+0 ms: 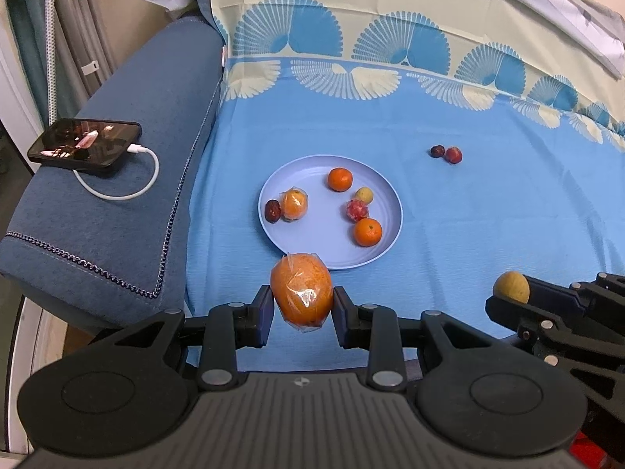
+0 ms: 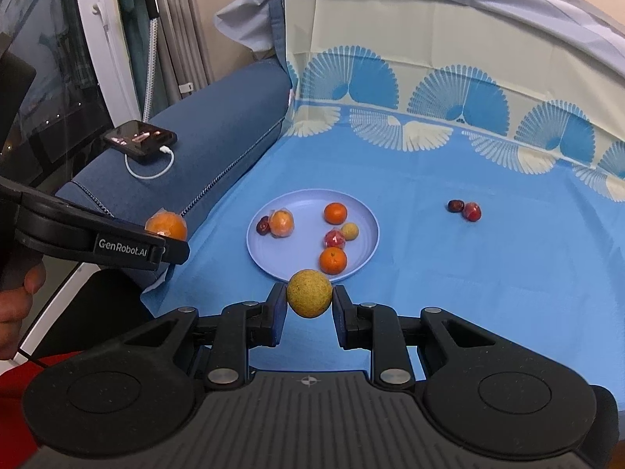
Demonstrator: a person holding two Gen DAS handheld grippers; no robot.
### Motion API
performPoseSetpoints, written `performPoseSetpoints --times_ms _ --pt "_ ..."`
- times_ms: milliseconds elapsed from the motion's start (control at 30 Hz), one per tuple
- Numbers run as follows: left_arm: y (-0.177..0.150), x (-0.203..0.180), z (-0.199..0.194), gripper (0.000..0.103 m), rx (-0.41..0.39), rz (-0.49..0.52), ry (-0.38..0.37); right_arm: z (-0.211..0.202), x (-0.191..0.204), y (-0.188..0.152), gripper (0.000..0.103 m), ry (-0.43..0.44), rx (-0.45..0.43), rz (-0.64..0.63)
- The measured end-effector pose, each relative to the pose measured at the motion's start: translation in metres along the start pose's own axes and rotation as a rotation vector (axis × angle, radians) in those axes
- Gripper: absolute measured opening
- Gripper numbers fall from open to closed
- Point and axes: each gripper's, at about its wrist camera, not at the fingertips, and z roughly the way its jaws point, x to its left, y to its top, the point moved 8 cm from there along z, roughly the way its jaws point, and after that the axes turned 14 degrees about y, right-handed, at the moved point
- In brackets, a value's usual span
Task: Organize fruits
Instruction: 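Carry the wrapped orange fruit and yellow fruit to the plate and release them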
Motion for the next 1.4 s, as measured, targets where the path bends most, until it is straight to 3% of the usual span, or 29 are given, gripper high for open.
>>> performPoseSetpoints --times_ms 400,600,867,1233,1300,1333,1367,1400 --pt "0.018 -0.004 0.042 0.035 0.066 0.018 0.003 0.037 -0.017 0.005 0.027 0.008 0.067 0.044" --pt "0.046 -0.011 0.078 0.035 0.071 0.042 0.011 0.087 -0.037 0.023 0.027 0.035 0.123 0.144" --pt "0.082 -0.024 0.134 0.035 0.091 0.076 0.026 0.153 -0.064 0.05 0.027 -0.009 0.193 0.105" --pt "0.102 -0.042 0.2 0.036 0.147 0.105 0.051 0.211 -0.097 0.056 0.027 0.023 0.26 0.163" --pt "0.106 -0.042 0.204 0.04 0.129 0.104 0.053 0.217 -0.101 0.055 0.027 0.023 0.267 0.168" --pt "0.108 -0.043 0.204 0.061 0.114 0.106 0.056 0.22 -0.102 0.055 0.029 0.029 0.269 0.171" --pt "0.111 -0.042 0.202 0.091 0.098 0.104 0.062 0.222 -0.103 0.055 0.034 0.04 0.273 0.174" --pt "0.114 -0.04 0.199 0.101 0.074 0.095 0.076 0.224 -0.103 0.055 0.051 0.051 0.278 0.182"
